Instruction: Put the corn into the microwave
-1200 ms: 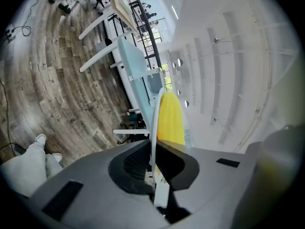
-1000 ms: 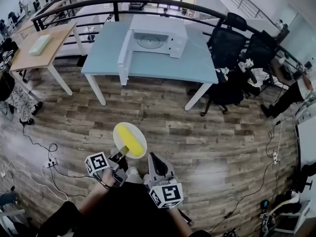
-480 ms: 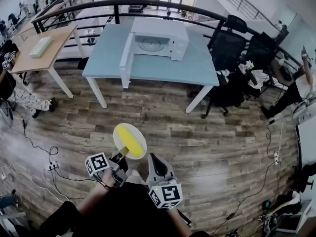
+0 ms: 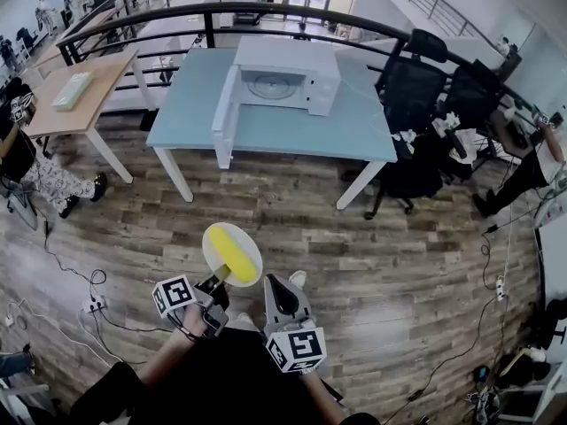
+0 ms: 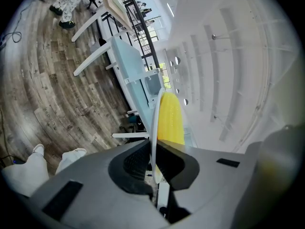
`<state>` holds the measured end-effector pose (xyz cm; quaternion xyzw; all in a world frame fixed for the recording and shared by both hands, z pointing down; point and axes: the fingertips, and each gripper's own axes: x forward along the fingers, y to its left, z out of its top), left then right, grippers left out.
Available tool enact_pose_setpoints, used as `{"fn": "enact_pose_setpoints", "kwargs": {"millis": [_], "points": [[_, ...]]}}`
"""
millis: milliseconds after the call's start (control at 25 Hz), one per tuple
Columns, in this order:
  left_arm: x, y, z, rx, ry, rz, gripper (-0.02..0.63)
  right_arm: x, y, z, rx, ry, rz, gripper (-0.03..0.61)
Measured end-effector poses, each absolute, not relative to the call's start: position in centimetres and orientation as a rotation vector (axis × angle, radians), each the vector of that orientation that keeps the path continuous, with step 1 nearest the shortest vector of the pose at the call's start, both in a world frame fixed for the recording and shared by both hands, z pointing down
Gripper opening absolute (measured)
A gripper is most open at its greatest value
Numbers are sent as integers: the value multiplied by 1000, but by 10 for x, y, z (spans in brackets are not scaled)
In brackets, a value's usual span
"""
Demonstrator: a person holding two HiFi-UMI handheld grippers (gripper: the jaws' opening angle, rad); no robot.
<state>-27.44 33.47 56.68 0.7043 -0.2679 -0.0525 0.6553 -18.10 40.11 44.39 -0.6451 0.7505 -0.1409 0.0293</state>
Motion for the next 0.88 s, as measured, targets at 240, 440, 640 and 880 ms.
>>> {"fn": "enact_pose_setpoints", "kwargs": {"millis": [240, 440, 640, 880], "points": [[-253, 311, 569, 1595, -618, -115, 26, -156, 378, 449, -1994, 2319, -448, 8], [-233, 286, 576, 1585, -621, -113, 26, -134, 350, 453, -1996, 2328, -459, 8], [-212, 261, 578, 1579, -629, -117, 26, -114, 321, 453, -1978, 2348, -458, 8], [-189, 234, 576, 1568, -641, -117, 26, -88, 292, 453, -1962, 2347, -499, 8]]}}
